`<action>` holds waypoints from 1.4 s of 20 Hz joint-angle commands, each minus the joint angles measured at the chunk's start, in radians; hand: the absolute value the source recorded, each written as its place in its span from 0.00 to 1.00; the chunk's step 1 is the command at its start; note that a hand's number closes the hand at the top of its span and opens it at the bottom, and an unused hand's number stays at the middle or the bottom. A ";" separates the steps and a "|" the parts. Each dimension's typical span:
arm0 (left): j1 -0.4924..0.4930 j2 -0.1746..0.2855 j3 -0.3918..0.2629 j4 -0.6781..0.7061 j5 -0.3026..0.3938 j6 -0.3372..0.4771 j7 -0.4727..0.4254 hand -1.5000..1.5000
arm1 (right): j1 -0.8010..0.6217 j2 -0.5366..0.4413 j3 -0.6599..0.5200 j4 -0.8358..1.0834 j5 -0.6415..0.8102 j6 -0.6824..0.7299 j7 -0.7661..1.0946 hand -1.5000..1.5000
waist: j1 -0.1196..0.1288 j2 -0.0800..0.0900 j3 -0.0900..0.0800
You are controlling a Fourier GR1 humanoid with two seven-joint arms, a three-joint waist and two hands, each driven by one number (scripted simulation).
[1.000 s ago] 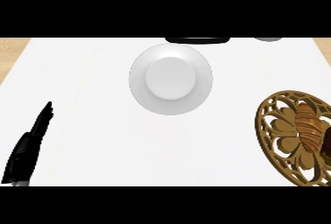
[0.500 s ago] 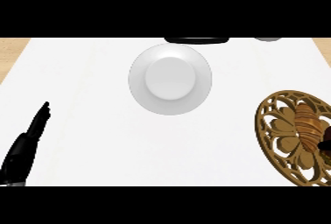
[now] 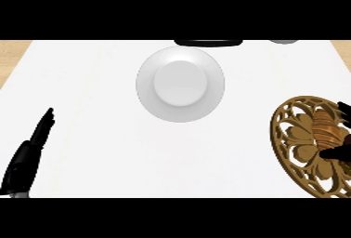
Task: Pick the croissant from the placemat and place it in the plate
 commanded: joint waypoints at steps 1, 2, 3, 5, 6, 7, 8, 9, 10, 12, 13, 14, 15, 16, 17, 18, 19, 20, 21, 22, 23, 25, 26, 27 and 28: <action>0.010 -0.016 0.034 0.015 -0.017 -0.038 -0.021 0.50 | -0.032 0.029 -0.020 0.109 0.061 0.016 -0.089 0.00 | 0.000 0.000 0.000; -0.003 -0.006 0.049 0.021 0.000 -0.051 -0.024 0.50 | -0.077 0.074 0.015 0.096 0.081 -0.032 -0.045 0.00 | 0.002 0.001 0.000; -0.008 -0.076 -0.011 0.031 -0.067 0.016 -0.013 0.50 | -0.062 0.062 0.002 0.122 0.086 -0.012 -0.090 0.00 | 0.000 0.001 0.000; -0.017 -0.026 0.050 0.068 -0.027 -0.042 -0.061 0.50 | -0.066 0.035 -0.039 0.206 0.069 0.031 -0.183 1.00 | 0.001 0.001 0.000; -0.002 -0.011 0.056 0.001 -0.015 -0.054 -0.005 0.50 | -0.087 0.097 -0.021 0.122 0.081 -0.057 -0.126 1.00 | 0.002 0.000 0.000; 0.018 -0.049 0.025 -0.050 -0.052 -0.016 0.020 0.50 | -0.079 0.069 -0.045 0.167 0.084 -0.035 -0.182 1.00 | 0.002 0.000 0.001; 0.035 -0.036 0.048 -0.048 -0.046 -0.034 0.014 0.50 | -0.024 0.065 -0.054 0.054 0.057 -0.012 -0.136 1.00 | -0.003 -0.001 0.000; 0.027 -0.029 0.050 -0.079 -0.034 -0.069 0.040 0.50 | -0.049 0.074 -0.048 0.125 0.087 -0.017 -0.173 1.00 | 0.000 0.000 0.000; -0.007 -0.043 0.060 0.010 -0.050 -0.055 -0.006 0.50 | -0.141 0.054 -0.047 0.223 0.114 -0.012 -0.185 1.00 | 0.002 0.001 0.000; -0.009 -0.056 0.082 0.095 -0.048 -0.053 -0.102 0.50 | 0.011 0.087 -0.046 -0.023 0.082 -0.025 -0.092 1.00 | -0.008 -0.001 -0.001; 0.000 -0.028 0.044 -0.011 -0.039 -0.074 -0.014 0.50 | -0.157 0.055 0.053 0.130 0.189 -0.010 -0.241 1.00 | 0.037 0.008 0.002; -0.054 -0.050 0.012 -0.007 -0.054 -0.065 -0.003 0.50 | -0.231 0.023 0.116 0.080 0.220 0.047 -0.237 1.00 | 0.093 0.025 0.003; -0.060 -0.053 -0.004 -0.008 -0.052 -0.081 -0.022 0.50 | -0.268 -0.001 0.155 0.053 0.251 0.078 -0.273 1.00 | 0.138 0.037 0.003; -0.066 -0.049 -0.020 -0.014 -0.057 -0.095 -0.023 0.50 | -0.309 -0.034 0.194 0.024 0.282 0.116 -0.289 1.00 | 0.183 0.047 0.000; -0.083 -0.045 -0.022 -0.024 -0.059 -0.099 -0.026 0.50 | -0.338 -0.046 0.225 0.007 0.307 0.134 -0.317 1.00 | 0.223 0.058 0.000; -0.082 -0.054 -0.036 -0.022 -0.060 -0.105 -0.034 0.50 | -0.366 -0.067 0.256 -0.011 0.333 0.158 -0.339 1.00 | 0.257 0.069 -0.005; -0.101 -0.048 -0.037 -0.029 -0.063 -0.105 -0.032 0.50 | -0.391 -0.076 0.289 -0.011 0.361 0.175 -0.369 1.00 | 0.270 0.074 -0.001; -0.110 -0.054 -0.053 -0.027 -0.067 -0.113 -0.035 0.50 | -0.416 -0.088 0.313 -0.006 0.379 0.195 -0.405 1.00 | 0.270 0.081 0.001; -0.117 -0.055 -0.055 -0.030 -0.066 -0.115 -0.034 0.50 | -0.444 -0.100 0.336 -0.002 0.403 0.207 -0.436 1.00 | 0.279 0.082 0.002; -0.123 -0.053 -0.060 -0.026 -0.069 -0.120 -0.032 0.50 | -0.471 -0.111 0.347 0.014 0.418 0.214 -0.462 1.00 | 0.283 0.088 0.004; -0.133 -0.066 -0.073 -0.030 -0.072 -0.118 -0.032 0.50 | -0.495 -0.115 0.359 0.026 0.437 0.208 -0.501 1.00 | 0.275 0.088 0.006; -0.147 -0.059 -0.064 -0.030 -0.067 -0.122 -0.030 0.50 | -0.533 -0.127 0.362 0.058 0.475 0.168 -0.558 1.00 | 0.277 0.092 0.009; -0.152 -0.077 -0.083 -0.023 -0.076 -0.117 -0.017 0.50 | -0.558 -0.113 0.361 0.072 0.482 0.142 -0.591 1.00 | 0.264 0.094 0.010; -0.158 -0.063 -0.071 -0.024 -0.078 -0.115 -0.017 0.50 | -0.575 -0.119 0.360 0.093 0.494 0.125 -0.626 1.00 | 0.259 0.089 0.011; -0.144 -0.062 -0.066 -0.012 -0.071 -0.120 -0.022 0.50 | -0.591 -0.122 0.348 0.111 0.494 0.105 -0.666 1.00 | 0.256 0.089 0.010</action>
